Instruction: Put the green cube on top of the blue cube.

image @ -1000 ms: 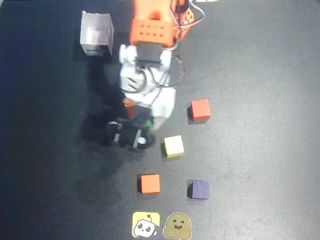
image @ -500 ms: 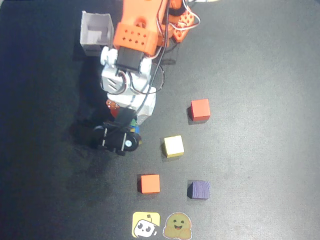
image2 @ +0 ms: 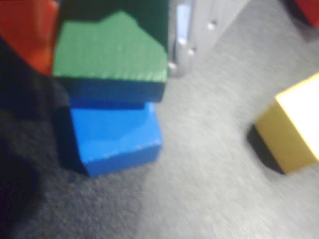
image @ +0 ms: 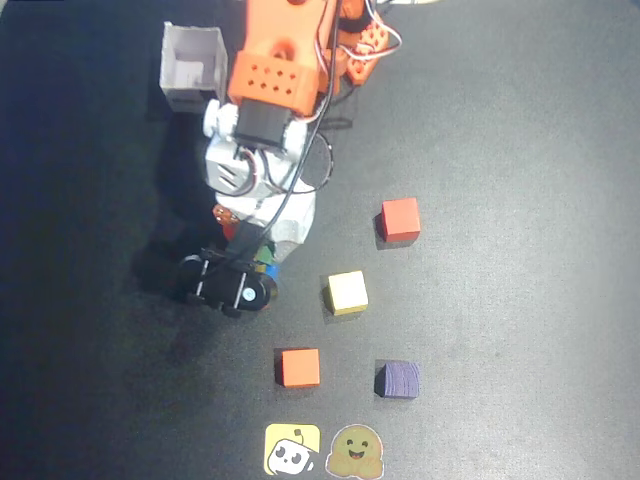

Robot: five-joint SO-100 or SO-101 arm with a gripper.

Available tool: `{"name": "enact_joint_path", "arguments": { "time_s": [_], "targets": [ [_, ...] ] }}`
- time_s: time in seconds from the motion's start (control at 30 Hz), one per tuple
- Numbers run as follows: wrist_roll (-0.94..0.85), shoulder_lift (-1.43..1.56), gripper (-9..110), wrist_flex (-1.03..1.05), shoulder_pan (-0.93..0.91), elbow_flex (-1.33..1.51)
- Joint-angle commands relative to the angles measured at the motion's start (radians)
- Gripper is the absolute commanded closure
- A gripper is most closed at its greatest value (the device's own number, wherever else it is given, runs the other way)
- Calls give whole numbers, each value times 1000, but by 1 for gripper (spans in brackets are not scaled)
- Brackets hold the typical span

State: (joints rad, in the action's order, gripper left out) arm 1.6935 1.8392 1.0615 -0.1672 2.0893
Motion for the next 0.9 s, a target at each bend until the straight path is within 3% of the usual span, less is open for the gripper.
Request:
{"name": "enact_joint_path", "arguments": {
  "time_s": [0.0,0.87],
  "targets": [
    [21,-9,92,-29,2,-54],
    [31,-86,92,-77,-23,-92]
  ]
}}
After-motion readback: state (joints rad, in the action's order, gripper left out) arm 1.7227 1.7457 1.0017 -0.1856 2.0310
